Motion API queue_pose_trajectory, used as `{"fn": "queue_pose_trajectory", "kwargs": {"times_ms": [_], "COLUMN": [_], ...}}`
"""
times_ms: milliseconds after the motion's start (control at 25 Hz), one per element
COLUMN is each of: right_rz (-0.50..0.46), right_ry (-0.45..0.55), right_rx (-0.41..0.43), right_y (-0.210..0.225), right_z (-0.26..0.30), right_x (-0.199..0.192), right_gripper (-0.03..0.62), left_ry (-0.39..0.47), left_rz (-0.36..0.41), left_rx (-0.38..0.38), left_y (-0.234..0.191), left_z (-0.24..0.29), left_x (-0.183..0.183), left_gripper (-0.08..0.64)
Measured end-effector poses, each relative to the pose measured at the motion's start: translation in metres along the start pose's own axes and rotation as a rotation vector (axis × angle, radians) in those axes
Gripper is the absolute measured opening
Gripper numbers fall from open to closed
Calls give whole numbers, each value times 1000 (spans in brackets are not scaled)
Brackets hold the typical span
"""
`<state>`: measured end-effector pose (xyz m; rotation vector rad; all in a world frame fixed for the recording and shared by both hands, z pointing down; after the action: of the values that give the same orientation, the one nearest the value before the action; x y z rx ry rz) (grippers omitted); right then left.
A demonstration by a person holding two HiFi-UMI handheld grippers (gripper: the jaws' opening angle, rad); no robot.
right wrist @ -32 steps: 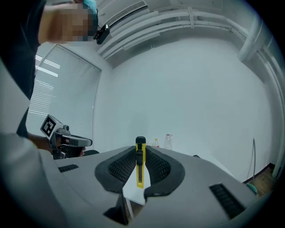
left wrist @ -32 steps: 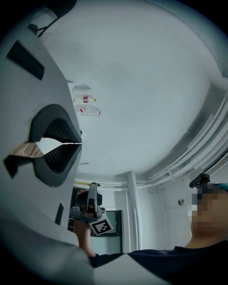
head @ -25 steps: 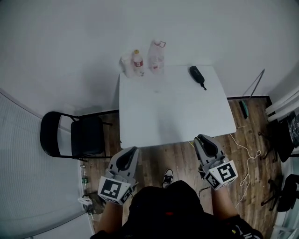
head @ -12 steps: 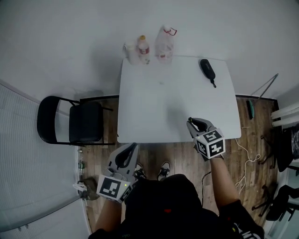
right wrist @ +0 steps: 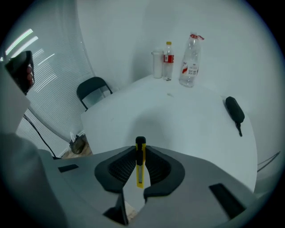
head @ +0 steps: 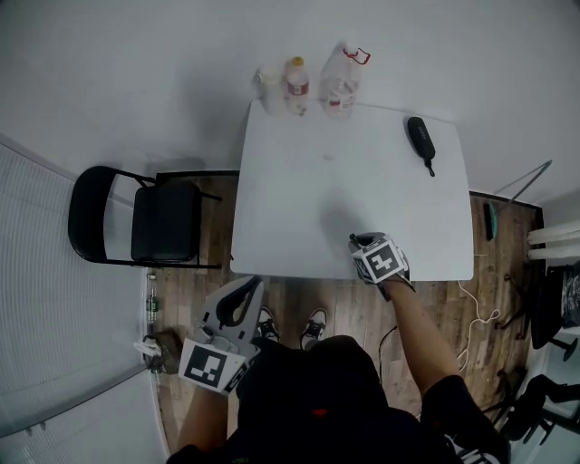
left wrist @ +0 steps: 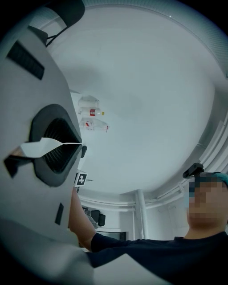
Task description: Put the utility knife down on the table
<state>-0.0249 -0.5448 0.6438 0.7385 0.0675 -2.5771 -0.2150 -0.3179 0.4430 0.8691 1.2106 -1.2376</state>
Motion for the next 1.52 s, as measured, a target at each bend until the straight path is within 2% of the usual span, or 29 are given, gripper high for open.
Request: {"fn": "queue_pose_trajectory", "kwargs": {"times_ms": [240, 480, 720, 920, 1040, 1120, 1320, 1520], "right_rz": [-67, -105, -114, -114, -99, -78, -8, -13], "right_ry": [-98, -148, -154, -103, -75, -18, 281, 545], "right_rx": [35, 37, 34, 7, -10, -26, -69, -90], "right_y": [-4, -9, -12, -13, -12, -13, -31, -68], "right_z": [37, 54, 57, 58, 57, 45, -24, -106], "right_x": [-4, -8, -7, -9, -16, -11, 19, 45], "right_gripper": [74, 74, 74, 77, 100, 100, 73, 36], "left_ry": [-30, -38, -47, -62, -69, -63, -47, -5], "left_rz": [-24, -40, -37, -35, -36, -29, -5, 27], "left_rx": [25, 42, 53, 62, 76, 74, 39, -10], "left_y": [-7, -14, -25, -28, -31, -32, -32, -30], "left_z": [-3, -11, -12, -12, -13, -15, -24, -29], "left_x": [-11, -16, -19, -18, -15, -10, -2, 14], "left_gripper": [29, 29, 29, 29, 29, 29, 29, 29]}}
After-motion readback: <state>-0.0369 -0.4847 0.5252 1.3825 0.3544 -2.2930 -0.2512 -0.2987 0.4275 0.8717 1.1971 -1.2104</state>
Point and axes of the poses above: the fingertips, and each gripper's own axes: z forward along the fingers, y to its right, x out of its top, the point moved 7 cm from there along -z, backward along the fingers, and after that the axes turned 2 degrees about y, right-handed, at the moved point
